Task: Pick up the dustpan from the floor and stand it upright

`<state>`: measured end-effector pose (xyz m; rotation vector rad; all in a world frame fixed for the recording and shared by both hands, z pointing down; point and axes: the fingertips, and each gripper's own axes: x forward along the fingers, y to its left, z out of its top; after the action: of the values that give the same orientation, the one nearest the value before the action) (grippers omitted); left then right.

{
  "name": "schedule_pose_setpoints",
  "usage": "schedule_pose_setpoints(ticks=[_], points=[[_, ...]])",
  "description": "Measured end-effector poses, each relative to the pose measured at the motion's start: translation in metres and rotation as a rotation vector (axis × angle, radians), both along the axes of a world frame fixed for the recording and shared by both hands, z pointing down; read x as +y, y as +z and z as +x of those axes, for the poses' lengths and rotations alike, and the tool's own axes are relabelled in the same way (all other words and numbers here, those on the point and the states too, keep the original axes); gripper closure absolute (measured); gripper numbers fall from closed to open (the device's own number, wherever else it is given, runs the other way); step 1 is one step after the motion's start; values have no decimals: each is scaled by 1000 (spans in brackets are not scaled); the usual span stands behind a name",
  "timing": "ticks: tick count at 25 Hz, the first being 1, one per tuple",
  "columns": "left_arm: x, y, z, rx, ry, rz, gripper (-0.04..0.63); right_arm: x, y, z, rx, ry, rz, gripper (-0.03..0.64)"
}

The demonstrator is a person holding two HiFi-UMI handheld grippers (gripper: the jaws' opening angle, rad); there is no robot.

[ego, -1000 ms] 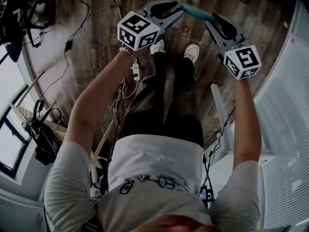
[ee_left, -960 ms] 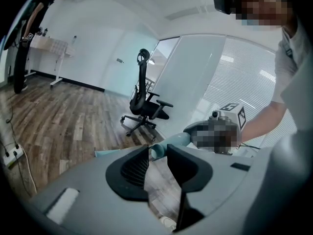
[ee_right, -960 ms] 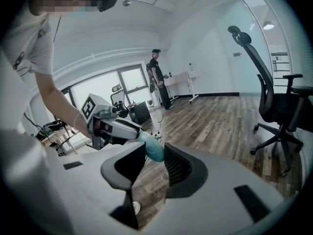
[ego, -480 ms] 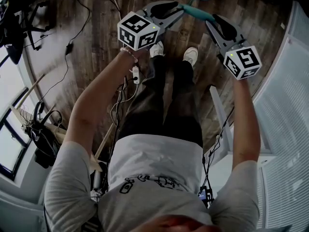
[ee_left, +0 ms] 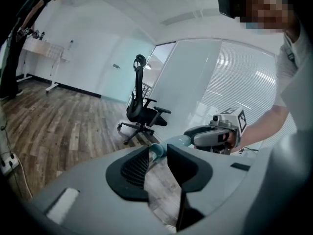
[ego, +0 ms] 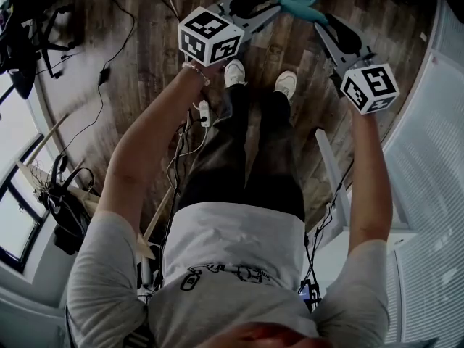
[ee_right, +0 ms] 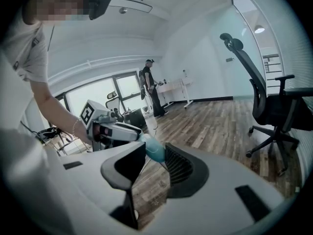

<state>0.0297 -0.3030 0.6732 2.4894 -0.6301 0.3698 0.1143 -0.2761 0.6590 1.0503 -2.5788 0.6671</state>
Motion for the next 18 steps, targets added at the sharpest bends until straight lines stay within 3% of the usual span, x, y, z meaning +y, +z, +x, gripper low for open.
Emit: schedule_pose_setpoints(ticks=[7,18], points=[[-16,-2,8,-17,-25,26,495,-9,2,8,3,53,1,515],[-36,-33,-1,-67,-55,43,495,-23,-27,22,165,110,34,514]])
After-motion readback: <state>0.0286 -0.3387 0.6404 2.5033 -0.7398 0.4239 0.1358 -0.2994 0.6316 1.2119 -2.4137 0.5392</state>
